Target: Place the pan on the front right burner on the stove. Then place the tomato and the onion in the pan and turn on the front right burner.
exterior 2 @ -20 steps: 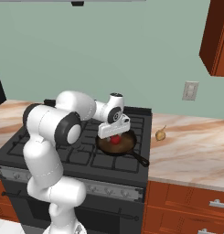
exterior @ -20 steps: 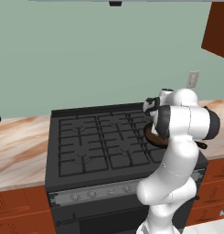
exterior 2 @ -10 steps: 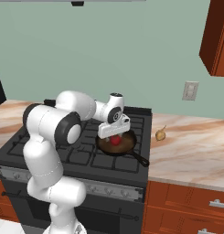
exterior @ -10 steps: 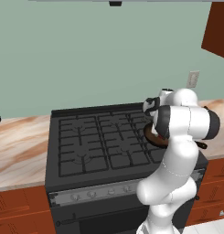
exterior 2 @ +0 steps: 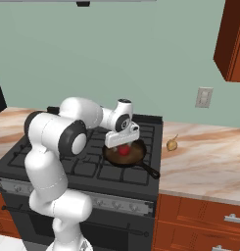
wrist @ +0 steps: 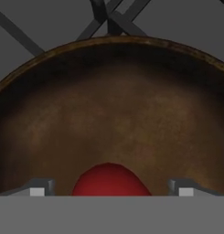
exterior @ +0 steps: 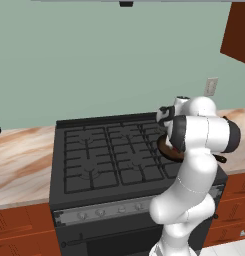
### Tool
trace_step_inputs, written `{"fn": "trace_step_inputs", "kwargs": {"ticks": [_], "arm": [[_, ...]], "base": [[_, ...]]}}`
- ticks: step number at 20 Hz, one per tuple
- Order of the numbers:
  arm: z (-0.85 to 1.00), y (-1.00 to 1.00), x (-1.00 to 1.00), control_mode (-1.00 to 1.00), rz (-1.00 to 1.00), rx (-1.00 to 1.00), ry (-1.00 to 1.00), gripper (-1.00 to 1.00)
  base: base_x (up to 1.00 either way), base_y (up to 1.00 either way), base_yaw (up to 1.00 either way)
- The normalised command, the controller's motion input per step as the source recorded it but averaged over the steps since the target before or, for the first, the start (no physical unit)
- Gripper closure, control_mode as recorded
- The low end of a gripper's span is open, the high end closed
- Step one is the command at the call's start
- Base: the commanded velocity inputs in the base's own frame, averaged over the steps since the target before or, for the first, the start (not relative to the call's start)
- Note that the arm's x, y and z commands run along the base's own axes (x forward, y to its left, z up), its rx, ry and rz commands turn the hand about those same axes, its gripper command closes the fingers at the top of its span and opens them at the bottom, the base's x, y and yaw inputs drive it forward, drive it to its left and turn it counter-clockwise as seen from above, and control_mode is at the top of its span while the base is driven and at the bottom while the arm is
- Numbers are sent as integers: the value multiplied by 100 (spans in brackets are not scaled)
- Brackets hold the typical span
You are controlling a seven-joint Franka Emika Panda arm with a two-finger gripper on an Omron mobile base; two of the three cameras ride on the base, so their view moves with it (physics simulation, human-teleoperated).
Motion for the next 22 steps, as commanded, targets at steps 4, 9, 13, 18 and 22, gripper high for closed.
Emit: {"fn": "trace_step_inputs", "kwargs": {"ticks": [4, 9, 13, 18, 22], "arm": [[15, -4, 8, -100, 0, 0, -1, -100], [18, -9, 2, -100, 0, 0, -3, -100], [17, -16, 0, -100, -2, 0, -5, -100], [16, -25, 0, -100, -5, 3, -6, -100], [20, -27, 0, -100, -6, 5, -8, -100]], "base": [[0, 0, 0], [0, 0, 0], [0, 0, 0], [0, 0, 0], [0, 0, 0]]}}
